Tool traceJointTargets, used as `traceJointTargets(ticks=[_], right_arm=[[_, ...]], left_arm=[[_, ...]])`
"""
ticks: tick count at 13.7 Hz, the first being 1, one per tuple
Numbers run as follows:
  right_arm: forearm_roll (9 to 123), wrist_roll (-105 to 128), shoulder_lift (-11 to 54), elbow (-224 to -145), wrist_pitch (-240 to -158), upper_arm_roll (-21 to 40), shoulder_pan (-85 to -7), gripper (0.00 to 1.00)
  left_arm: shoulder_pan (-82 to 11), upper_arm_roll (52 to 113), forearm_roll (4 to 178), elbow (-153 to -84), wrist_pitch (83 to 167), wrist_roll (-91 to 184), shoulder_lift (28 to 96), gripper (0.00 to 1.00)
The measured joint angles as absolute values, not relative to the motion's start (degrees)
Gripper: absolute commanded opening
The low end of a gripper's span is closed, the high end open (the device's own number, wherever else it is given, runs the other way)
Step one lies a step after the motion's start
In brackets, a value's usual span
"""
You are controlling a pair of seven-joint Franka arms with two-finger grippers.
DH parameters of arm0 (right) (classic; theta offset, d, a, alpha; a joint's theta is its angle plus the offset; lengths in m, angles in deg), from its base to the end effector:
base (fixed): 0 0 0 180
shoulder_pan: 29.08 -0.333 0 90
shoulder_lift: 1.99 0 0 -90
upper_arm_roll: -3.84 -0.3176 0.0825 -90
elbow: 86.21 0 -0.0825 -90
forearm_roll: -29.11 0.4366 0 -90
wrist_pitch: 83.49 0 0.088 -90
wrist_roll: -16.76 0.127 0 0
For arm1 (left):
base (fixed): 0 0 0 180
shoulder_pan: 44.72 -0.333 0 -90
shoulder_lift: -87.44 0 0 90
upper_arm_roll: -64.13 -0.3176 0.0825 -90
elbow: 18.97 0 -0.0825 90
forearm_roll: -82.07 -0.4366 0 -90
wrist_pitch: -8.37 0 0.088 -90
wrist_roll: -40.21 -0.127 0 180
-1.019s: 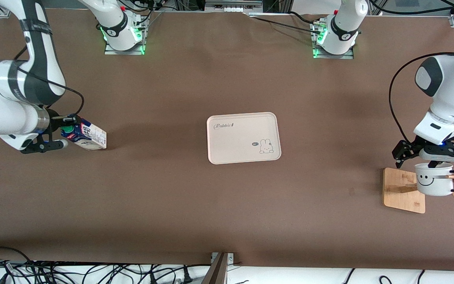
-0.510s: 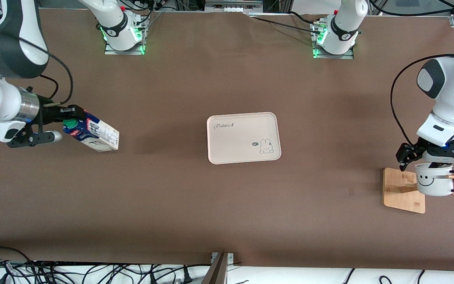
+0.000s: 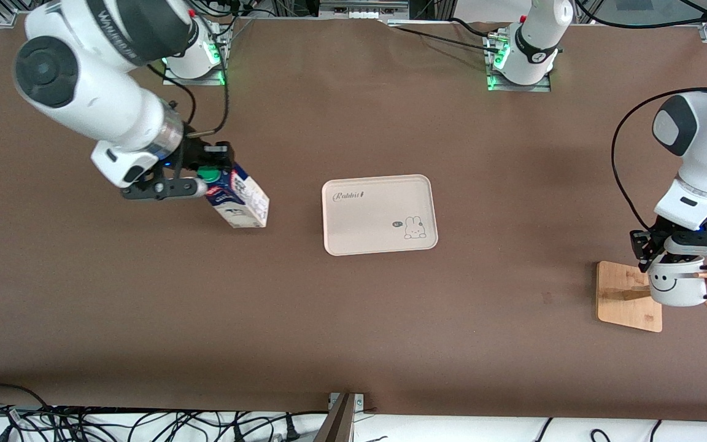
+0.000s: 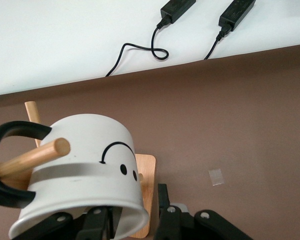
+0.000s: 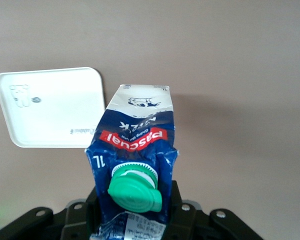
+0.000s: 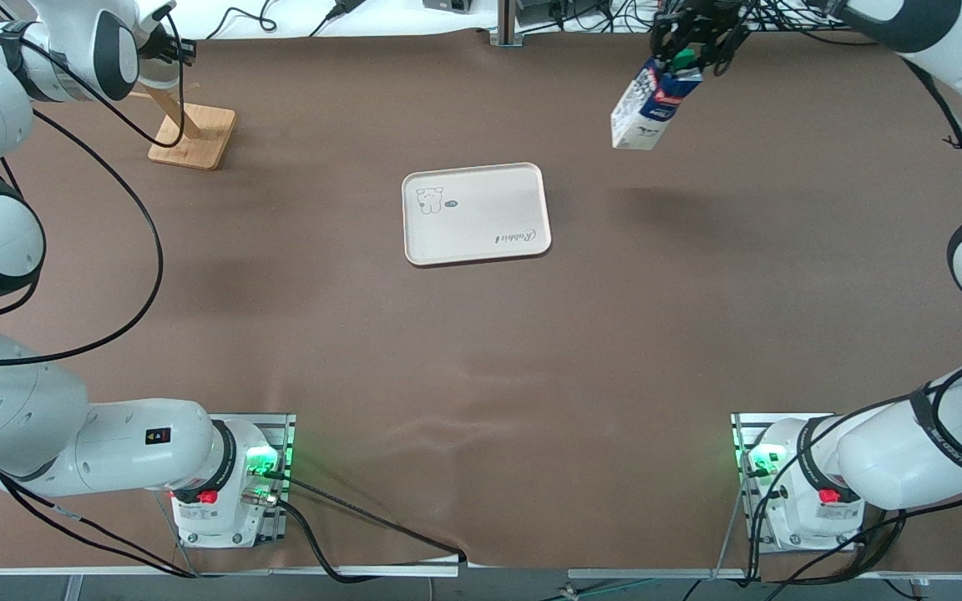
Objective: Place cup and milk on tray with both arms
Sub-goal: 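Carry the milk carton to the tray with the right gripper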
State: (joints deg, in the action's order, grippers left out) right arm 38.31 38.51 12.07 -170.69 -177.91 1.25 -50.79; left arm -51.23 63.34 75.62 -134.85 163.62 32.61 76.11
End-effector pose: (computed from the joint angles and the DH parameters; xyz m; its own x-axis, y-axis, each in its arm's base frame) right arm 0.6131 0.2947 0.5067 0.9909 0.0337 -0.1301 0.0166 -0.9914 -0.1300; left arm 0.6731 0.0829 0.3590 0.8851 -0.1225 0.4490 -0.0590 -0.9865 -0.1529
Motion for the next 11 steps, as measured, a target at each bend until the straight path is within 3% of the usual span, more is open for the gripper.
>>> traceJointTargets(ticks=[2, 3, 8, 11], right_arm=[[38.3, 39.1, 12.5, -170.6, -180.1, 1.2, -54.3, 0.53], [38.3, 39.1, 13.2, -170.0, -180.2, 1.1, -55.9, 0.53], [38.1, 39.1, 21.2, -163.9, -178.0, 1.1, -63.1, 0.51], [38.2, 39.0, 26.3, -158.1, -172.3, 1.2, -63.7, 0.50]], left_arm=[[-51.5, 63.3, 75.6, -134.8, 163.6, 32.6, 76.1, 0.12], [-51.5, 63.3, 75.6, -134.8, 163.6, 32.6, 76.1, 0.02], [-51.6, 63.4, 75.6, -134.7, 163.6, 32.7, 76.1, 0.00], [-51.6, 63.4, 75.6, -134.6, 163.6, 32.8, 76.1, 0.00]])
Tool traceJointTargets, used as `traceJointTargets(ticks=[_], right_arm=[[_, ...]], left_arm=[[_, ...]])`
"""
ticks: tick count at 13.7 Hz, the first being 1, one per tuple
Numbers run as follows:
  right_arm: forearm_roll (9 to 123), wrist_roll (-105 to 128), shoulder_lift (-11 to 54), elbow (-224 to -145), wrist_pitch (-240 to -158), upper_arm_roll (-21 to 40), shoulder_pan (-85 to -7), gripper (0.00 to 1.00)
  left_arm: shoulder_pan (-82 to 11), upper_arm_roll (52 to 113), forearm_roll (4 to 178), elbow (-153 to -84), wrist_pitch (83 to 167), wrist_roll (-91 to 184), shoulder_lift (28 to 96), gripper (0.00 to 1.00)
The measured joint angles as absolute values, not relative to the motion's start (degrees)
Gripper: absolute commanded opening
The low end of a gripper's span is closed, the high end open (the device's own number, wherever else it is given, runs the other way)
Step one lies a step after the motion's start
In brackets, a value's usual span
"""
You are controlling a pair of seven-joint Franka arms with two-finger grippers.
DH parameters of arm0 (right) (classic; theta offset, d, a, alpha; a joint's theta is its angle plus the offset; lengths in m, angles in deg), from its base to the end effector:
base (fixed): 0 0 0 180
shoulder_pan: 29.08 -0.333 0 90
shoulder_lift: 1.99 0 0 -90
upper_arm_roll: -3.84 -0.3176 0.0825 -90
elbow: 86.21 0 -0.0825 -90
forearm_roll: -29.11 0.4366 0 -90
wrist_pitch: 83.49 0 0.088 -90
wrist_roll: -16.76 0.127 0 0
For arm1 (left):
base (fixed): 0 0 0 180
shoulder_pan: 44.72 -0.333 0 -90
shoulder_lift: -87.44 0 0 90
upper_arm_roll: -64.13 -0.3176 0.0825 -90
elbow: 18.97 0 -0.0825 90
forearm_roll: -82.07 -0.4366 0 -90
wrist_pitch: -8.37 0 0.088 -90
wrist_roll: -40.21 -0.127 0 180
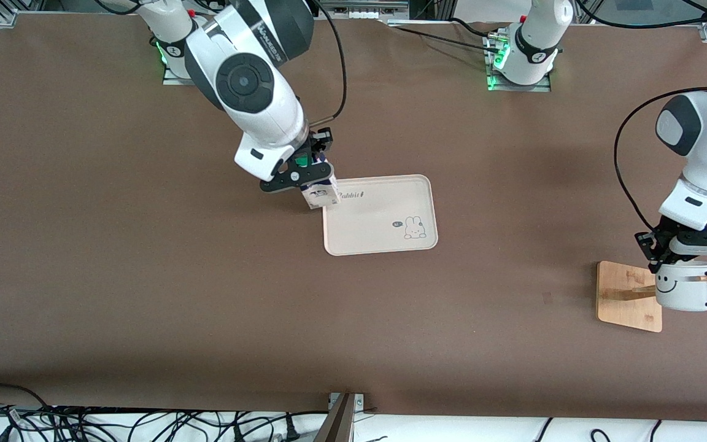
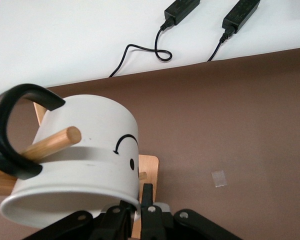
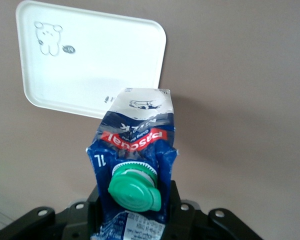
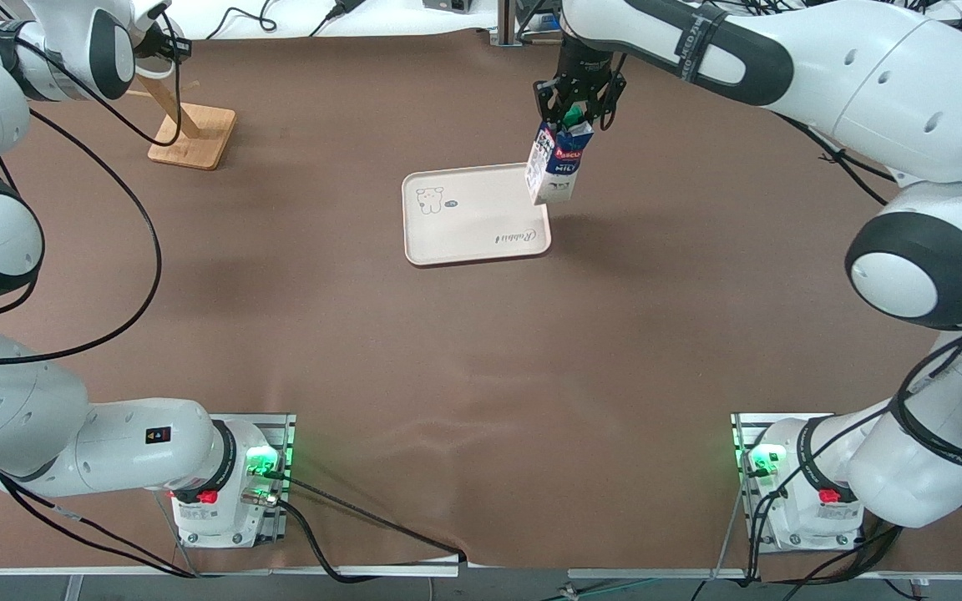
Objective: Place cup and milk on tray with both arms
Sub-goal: 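Carry the milk carton to the tray with the right gripper, then lift the mug off the stand with the left gripper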
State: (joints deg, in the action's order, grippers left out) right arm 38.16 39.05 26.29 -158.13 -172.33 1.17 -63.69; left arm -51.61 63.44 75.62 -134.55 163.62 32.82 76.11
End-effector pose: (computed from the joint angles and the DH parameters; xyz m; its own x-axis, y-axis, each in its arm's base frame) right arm 0.5717 0.4526 0.4380 0.9367 0.2466 -0.2485 0.2314 -0.9688 -0.0890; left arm 0.6741 0.0864 0.3618 0.8835 -0.1147 0.4541 -0.0501 -0.9871 -0.1518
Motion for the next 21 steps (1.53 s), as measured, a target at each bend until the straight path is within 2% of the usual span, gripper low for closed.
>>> traceJointTargets(ticks=[4, 9, 13, 21], right_arm=[[38.3, 39.3, 30.3, -152.9, -169.1, 1.4, -63.8, 0.50], [41.2, 45.1, 32.5, -152.4, -176.8, 1.3, -66.0, 0.50], [41.2, 47.3, 35.0, -152.3, -178.0, 1.4, -66.2, 0.50], [41.3, 51.7, 38.1, -152.3, -183.3, 1.4, -67.4, 0.50]], left_arm=[[-51.5, 63.8, 75.6, -134.5, 163.5, 32.9, 76.4, 0.00], [-51.1, 65.7, 75.6, -134.5, 161.0, 33.0, 78.4, 0.00], [-50.0, 65.9, 75.6, -136.3, 159.9, 33.0, 81.7, 0.00], [-44.5, 66.0, 75.6, -137.3, 140.9, 33.0, 90.7, 0.00]])
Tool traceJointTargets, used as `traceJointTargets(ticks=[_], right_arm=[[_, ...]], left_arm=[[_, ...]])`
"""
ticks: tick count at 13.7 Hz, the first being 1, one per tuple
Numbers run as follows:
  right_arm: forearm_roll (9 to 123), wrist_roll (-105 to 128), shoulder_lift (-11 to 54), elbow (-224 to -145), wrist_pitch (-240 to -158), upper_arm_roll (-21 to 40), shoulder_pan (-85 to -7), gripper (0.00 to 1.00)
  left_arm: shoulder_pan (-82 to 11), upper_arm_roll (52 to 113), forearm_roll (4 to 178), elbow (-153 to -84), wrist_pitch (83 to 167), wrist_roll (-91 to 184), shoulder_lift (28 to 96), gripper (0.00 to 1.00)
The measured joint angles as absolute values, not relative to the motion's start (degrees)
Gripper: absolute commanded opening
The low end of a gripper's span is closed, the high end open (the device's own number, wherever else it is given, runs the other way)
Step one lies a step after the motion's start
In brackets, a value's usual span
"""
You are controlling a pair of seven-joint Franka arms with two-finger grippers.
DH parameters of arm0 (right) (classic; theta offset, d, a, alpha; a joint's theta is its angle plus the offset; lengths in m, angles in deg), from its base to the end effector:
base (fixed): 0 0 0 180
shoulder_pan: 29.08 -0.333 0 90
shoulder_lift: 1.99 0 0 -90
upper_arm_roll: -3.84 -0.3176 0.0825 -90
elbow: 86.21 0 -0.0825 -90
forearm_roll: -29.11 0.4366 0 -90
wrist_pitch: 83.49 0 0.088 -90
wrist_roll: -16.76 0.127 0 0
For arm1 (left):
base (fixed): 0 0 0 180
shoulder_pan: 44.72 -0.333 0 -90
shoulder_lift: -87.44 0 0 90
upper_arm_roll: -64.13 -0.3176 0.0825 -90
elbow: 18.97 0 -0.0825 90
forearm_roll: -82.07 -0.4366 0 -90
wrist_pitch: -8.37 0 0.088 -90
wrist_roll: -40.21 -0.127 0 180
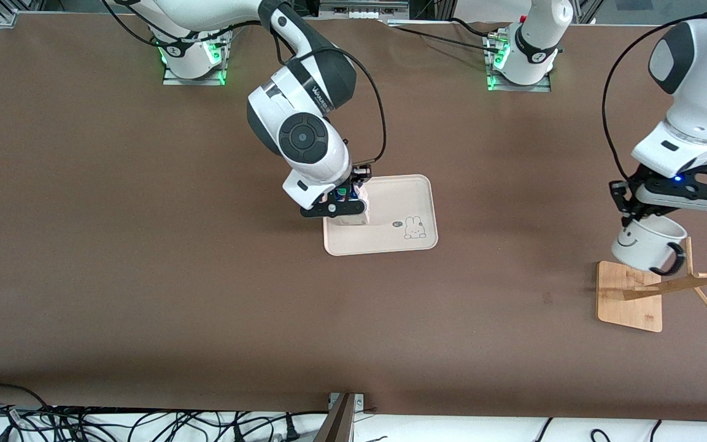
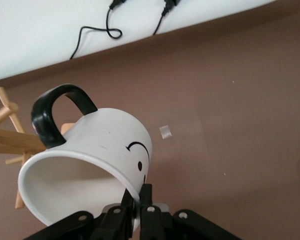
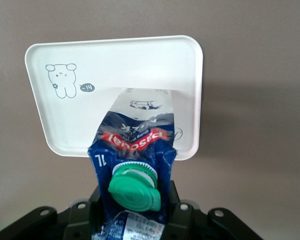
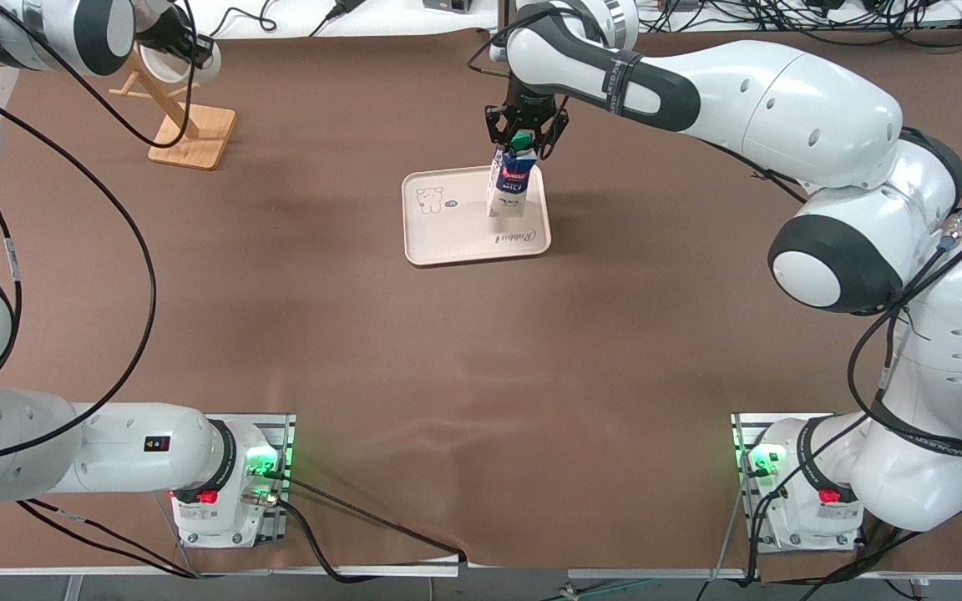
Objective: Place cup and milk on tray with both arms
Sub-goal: 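Lift the mug off the stand with the left gripper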
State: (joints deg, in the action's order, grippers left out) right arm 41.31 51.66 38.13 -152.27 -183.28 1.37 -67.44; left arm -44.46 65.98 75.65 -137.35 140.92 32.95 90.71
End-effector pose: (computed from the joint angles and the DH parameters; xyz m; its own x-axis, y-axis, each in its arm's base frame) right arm 0.5836 0.5241 0.3477 0.9722 0.0597 -0.2263 0.0323 -0.9919 -0.1226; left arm 0.6164 -0.0191 0.4496 0.9306 -0.2355 0.2803 -0.2032 -0.9691 -0.1396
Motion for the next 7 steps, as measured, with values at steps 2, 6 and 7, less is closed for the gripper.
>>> traceJointTargets(ticks=[2, 6, 7], right_arm=[[41.3, 51.7, 38.7, -152.3, -183.3, 1.4, -67.5, 0.50], [41.0, 51.7, 39.5, -152.9, -183.3, 1.4, -67.5, 0.50], [40.9, 51.7, 39.5, -153.2, -183.3, 1.4, -67.5, 0.50]], left_arm=[[-41.5, 66.2, 76.1, -137.0, 136.4, 33.0, 90.9, 0.00], [-36.1, 66.9, 77.4, -132.6, 125.1, 33.1, 89.2, 0.00], [-35.3, 67.0, 79.0, -130.8, 122.9, 33.1, 88.0, 0.00]])
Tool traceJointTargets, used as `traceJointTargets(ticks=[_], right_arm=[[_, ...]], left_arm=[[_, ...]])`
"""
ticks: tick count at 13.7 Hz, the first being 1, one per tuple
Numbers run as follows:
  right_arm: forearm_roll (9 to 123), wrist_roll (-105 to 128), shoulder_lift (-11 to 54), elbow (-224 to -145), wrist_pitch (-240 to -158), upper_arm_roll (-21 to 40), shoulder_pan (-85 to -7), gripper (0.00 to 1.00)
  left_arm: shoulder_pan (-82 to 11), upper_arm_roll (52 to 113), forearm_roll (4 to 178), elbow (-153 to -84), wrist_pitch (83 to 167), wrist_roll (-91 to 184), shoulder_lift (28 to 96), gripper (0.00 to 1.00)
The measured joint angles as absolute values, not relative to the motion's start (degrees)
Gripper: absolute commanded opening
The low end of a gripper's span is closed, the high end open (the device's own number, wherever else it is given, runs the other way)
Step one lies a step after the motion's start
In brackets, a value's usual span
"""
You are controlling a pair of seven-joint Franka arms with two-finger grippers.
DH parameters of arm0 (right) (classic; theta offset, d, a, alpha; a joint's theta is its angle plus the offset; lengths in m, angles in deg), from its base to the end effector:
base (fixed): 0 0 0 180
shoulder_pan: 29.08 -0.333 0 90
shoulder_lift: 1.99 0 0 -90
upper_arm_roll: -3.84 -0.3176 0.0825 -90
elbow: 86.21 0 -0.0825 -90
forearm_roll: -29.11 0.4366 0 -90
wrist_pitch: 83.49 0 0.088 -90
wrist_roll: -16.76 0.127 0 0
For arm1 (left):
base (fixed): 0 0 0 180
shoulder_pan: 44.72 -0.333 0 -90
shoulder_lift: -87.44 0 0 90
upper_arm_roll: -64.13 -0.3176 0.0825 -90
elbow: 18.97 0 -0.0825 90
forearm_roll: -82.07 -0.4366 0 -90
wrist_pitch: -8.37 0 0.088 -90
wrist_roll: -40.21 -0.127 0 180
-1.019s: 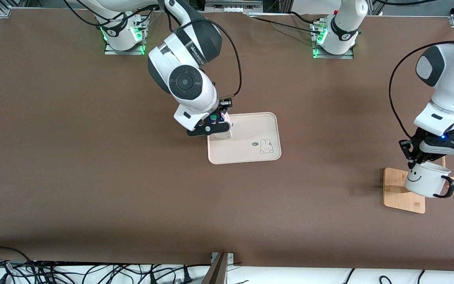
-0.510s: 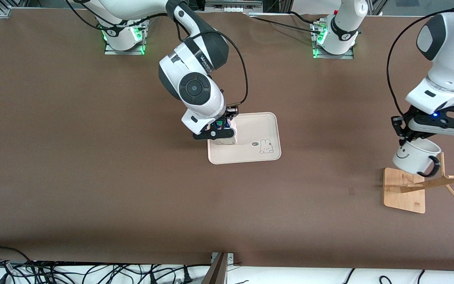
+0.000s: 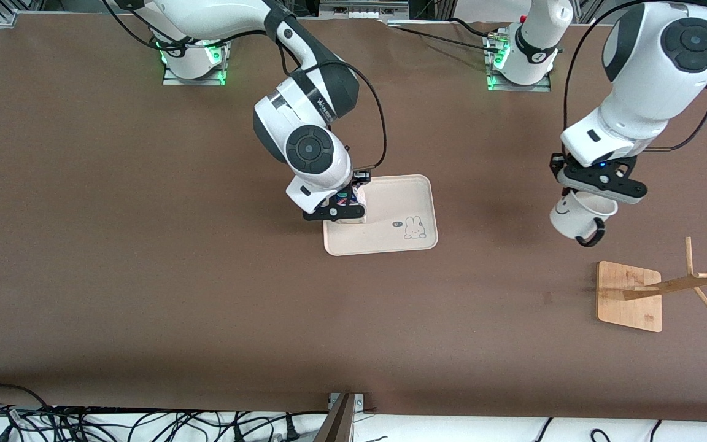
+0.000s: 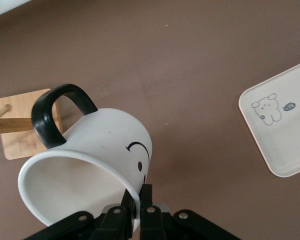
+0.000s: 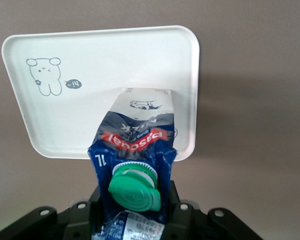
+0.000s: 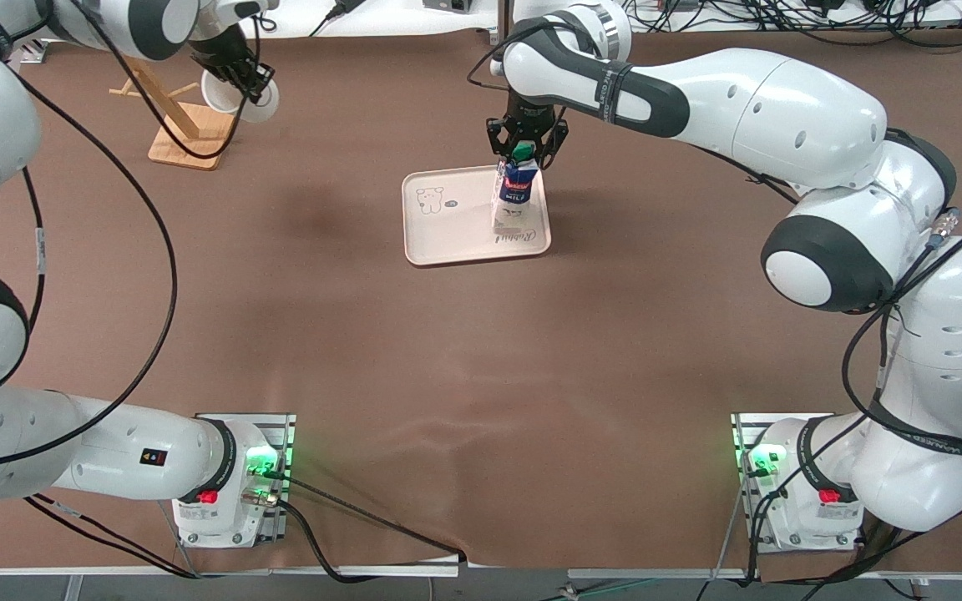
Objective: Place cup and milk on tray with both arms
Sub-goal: 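Lift the mug off the stand with the left gripper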
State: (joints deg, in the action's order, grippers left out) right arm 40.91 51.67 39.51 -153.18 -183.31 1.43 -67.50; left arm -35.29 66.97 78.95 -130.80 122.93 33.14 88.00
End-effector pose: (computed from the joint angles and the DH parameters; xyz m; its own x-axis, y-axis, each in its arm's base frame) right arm 0.5816 0.5219 0.3205 0.9659 0.0547 -0.2531 0.0320 -0.9951 -0.0931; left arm 0.5983 -0.1258 0.4483 0.9346 -0.3520 0.0501 -0.3492 -0.9353 -0.0578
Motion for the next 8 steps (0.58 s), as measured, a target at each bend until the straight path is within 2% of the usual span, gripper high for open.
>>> traceJointTargets(ticks=[1, 2, 3, 4, 8], right_arm=[[40.9, 51.7, 39.5, -153.5, -183.5, 1.4, -67.5, 0.50], [40.9, 51.7, 39.5, -154.0, -184.0, 1.4, -67.5, 0.56], [40.9, 51.7, 39.5, -154.3, -184.4, 1.4, -67.5, 0.93], [40.9, 51.7, 39.5, -154.5, -184.6, 1.4, -67.5, 1.00], [40.9, 51.7, 39.5, -154.5, -184.8, 1.5, -67.5, 1.00]], left_arm=[[-34.9, 67.0, 80.7, -128.6, 119.9, 33.1, 86.6, 0.00], [-34.7, 67.0, 82.4, -126.2, 116.2, 33.1, 85.1, 0.00], [-34.7, 67.0, 83.6, -123.8, 113.3, 33.1, 83.7, 0.00], [-34.7, 67.0, 84.2, -121.5, 111.1, 33.1, 82.3, 0.00], [-34.6, 67.8, 84.6, -115.6, 103.2, 33.1, 78.9, 0.00]])
